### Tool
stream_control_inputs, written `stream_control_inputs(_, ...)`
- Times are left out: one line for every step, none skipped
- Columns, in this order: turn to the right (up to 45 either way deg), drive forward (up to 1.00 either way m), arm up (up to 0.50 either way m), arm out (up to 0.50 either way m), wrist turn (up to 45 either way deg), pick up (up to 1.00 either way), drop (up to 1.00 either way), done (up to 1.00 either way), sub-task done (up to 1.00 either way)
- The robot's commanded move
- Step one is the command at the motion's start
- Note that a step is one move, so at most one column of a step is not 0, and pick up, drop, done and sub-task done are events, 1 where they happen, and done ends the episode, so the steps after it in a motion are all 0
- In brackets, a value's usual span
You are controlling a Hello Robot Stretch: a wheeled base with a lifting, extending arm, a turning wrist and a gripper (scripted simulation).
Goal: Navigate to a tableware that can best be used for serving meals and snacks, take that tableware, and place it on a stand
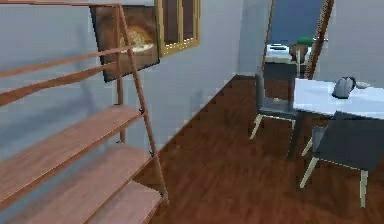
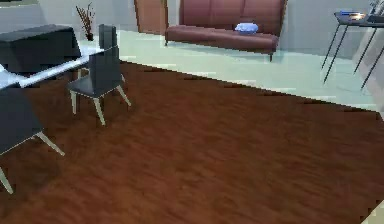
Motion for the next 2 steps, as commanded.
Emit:
stream_control_inputs(45.0,0.0,0.0,0.0,0.0,0.0,0.0,0.0,0.0)
stream_control_inputs(21.0,0.0,0.0,0.0,0.0,0.0,0.0,0.0,0.0)
